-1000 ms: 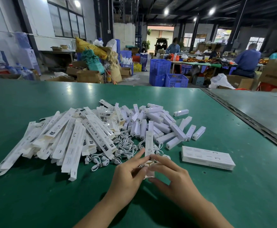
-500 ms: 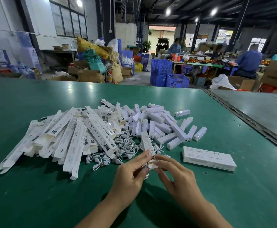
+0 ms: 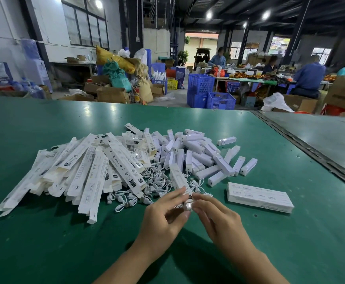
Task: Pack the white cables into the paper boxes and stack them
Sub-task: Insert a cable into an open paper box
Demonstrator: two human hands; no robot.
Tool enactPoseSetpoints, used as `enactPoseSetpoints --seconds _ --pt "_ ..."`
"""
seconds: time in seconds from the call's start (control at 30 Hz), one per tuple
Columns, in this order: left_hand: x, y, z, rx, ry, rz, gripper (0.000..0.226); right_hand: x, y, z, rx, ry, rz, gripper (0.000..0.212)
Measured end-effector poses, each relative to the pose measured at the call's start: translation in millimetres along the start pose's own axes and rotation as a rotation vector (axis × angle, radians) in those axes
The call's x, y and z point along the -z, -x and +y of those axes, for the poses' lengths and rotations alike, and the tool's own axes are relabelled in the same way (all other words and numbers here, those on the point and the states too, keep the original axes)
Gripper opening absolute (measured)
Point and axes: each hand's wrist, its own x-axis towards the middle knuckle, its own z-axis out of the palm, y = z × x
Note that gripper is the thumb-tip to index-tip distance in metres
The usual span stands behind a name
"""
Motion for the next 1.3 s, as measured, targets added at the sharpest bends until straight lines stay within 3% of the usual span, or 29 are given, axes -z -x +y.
enactPoseSetpoints --seconds 0.2,0.5,0.7,0.9,1.03,1.17,1.3 --pt "-1.8 -0.1 3.6 -0.019 -0.037 0.037 0.027 -4.0 1.9 0.3 -0.022 -0.060 0.055 0.006" --pt "-2.0 0.4 4.0 -0.067 -0.068 0.044 0.030 -3.3 1.2 -4.9 -0.155 -0.174 0.073 0.013" --pt "-2.5 0.8 4.7 -0.076 -0.096 0.038 0.034 1.9 -1.4 -0.8 0.012 -0.067 -0.003 0.014" --pt "-2.6 1.5 5.3 -0.058 -0.102 0.023 0.035 2.4 -1.6 3.2 0.045 -0.044 -0.040 0.010" --pt "-4.1 0.7 5.9 -0.071 -0.120 0.038 0.032 1.7 -2.0 0.3 -0.035 -0.114 -0.011 0.009" --pt "-4.9 0.2 7.5 -0.075 -0.098 0.061 0.025 0.0 -0.3 -3.7 -0.234 -0.225 0.026 0.036" --pt "-6.3 -0.4 10.4 -0.094 -0.107 0.072 0.022 -0.8 0.1 -3.1 -0.286 -0.264 0.059 0.032"
